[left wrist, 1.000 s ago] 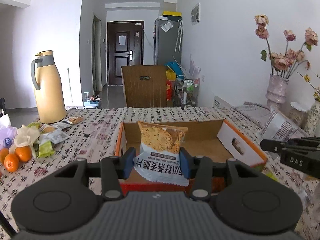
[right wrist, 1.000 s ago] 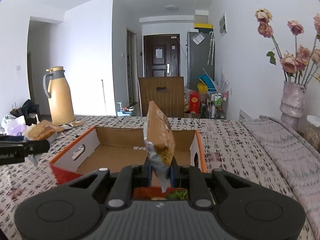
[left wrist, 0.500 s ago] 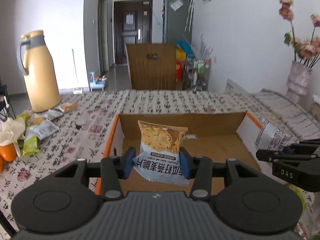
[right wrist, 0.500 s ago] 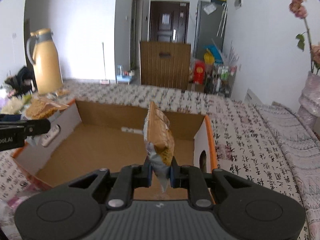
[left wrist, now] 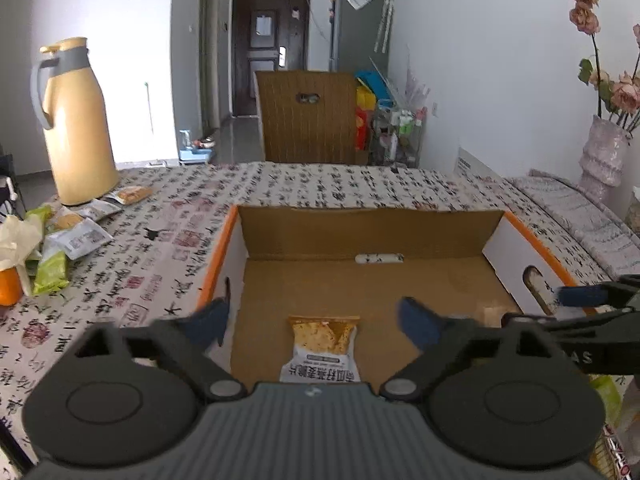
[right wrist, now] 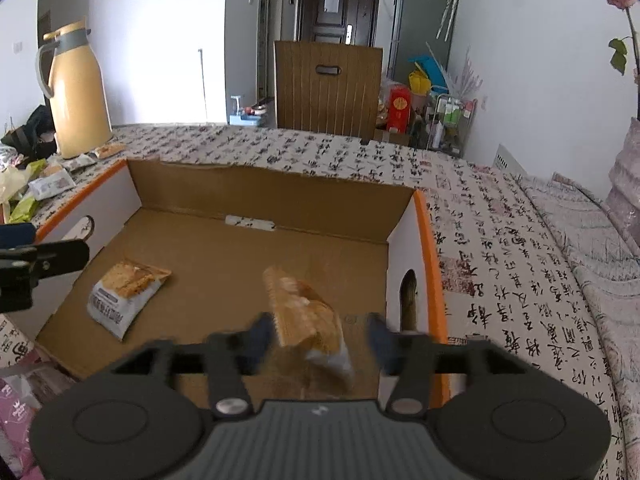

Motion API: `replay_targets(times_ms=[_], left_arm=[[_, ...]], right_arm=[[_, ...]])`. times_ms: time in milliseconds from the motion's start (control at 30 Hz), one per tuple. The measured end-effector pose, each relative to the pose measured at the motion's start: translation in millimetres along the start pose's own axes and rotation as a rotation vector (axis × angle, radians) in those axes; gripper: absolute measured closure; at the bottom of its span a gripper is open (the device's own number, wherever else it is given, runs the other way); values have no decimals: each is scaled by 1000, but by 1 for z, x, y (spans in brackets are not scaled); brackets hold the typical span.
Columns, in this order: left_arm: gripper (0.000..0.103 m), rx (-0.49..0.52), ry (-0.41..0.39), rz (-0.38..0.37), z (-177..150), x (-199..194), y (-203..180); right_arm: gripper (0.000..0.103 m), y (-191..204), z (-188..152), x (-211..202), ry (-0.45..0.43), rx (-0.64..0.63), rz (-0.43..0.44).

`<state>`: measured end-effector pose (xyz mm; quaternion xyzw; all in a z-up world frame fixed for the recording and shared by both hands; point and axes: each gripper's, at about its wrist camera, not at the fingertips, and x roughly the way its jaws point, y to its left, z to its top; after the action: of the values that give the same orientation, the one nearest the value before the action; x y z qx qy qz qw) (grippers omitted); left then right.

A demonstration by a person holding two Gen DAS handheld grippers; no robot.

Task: Organize snacks
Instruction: 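Lower the white cracker packet into the box and open the left gripper, then grasp the white-and-red wrapped snack in the pile with the right gripper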

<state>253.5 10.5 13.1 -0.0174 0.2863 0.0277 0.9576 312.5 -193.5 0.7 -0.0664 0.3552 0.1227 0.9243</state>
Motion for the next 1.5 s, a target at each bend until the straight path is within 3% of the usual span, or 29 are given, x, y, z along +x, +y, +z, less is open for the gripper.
replay_targets(times_ms=[33, 200, 633, 967, 1500], left_arm=[[0, -2, -16, 4, 0, -4, 0], [0, -14, -44, 0, 5, -17, 0], [0, -19, -93, -15, -1, -64, 0], [0, -25, -115, -31, -29, -104, 10], [0, -32, -73, -45, -87, -127, 24]], right_arm=[[10, -1, -1, -3, -12, 8, -3], [0, -6, -3, -19, -49, 36, 3], [0, -3, -20, -81, -165, 70, 0], [0, 6, -60, -141, -267, 89, -9], [0, 8, -127, -161, -244, 179, -11]])
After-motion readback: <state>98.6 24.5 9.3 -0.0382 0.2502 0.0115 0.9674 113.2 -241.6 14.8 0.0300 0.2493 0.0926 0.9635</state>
